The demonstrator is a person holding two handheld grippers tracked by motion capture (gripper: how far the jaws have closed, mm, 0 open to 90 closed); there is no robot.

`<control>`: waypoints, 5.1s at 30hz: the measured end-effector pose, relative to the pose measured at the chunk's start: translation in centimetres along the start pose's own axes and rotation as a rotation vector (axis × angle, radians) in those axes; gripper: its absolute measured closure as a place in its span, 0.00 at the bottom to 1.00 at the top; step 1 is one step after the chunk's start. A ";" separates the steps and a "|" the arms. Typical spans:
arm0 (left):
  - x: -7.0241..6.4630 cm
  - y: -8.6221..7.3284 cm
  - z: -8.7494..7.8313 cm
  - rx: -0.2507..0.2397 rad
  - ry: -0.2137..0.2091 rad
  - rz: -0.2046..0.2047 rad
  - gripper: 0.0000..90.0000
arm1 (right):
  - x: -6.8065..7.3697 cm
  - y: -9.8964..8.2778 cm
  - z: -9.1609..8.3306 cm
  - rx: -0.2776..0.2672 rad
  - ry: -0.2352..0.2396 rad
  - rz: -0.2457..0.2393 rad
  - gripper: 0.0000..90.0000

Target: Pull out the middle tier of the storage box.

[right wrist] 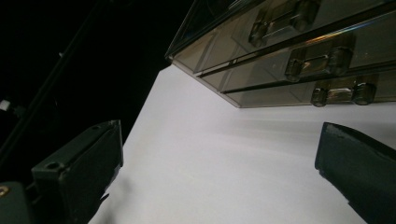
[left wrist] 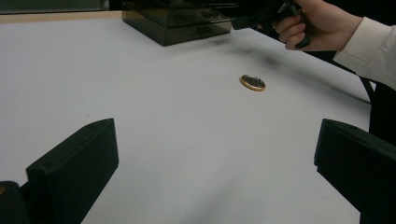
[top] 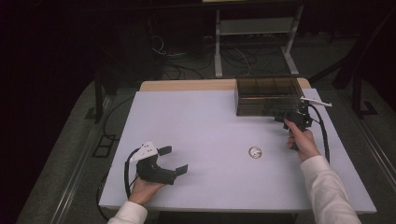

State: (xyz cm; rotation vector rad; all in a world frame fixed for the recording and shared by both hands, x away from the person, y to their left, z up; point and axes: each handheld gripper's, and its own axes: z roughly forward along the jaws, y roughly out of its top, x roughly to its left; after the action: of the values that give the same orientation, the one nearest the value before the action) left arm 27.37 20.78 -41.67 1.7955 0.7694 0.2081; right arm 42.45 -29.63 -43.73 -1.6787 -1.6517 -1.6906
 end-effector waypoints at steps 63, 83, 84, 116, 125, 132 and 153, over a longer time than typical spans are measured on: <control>0.0 -0.1 0.1 0.005 -0.003 0.001 0.00 | -3.5 0.2 1.3 -0.212 -0.121 0.274 0.52; 0.0 -0.1 0.1 0.008 -0.006 0.003 0.00 | -3.9 0.0 1.7 -0.227 -0.116 0.334 0.76; 0.0 -0.1 0.1 0.008 -0.007 0.002 0.00 | -3.9 0.0 1.7 -0.227 -0.112 0.336 0.78; 0.0 -0.1 0.2 0.010 -0.005 0.006 0.00 | -3.7 0.2 1.5 -0.237 -0.097 0.379 0.88; 0.0 -0.1 0.3 0.010 -0.006 0.006 0.00 | -3.5 0.1 1.2 -0.223 -0.106 0.367 0.88; -0.1 0.0 0.3 0.010 -0.007 0.005 0.00 | -3.5 -0.5 1.0 -0.230 -0.089 0.370 0.88; -0.1 0.0 0.3 0.016 -0.008 0.008 0.00 | -3.3 -1.6 0.4 -0.228 -0.075 0.358 0.88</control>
State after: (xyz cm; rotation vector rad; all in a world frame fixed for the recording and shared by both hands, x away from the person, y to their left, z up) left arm 27.47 20.47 -41.83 1.8144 0.7600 0.2006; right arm 42.39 -30.49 -47.27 -2.0206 -1.1279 -1.6991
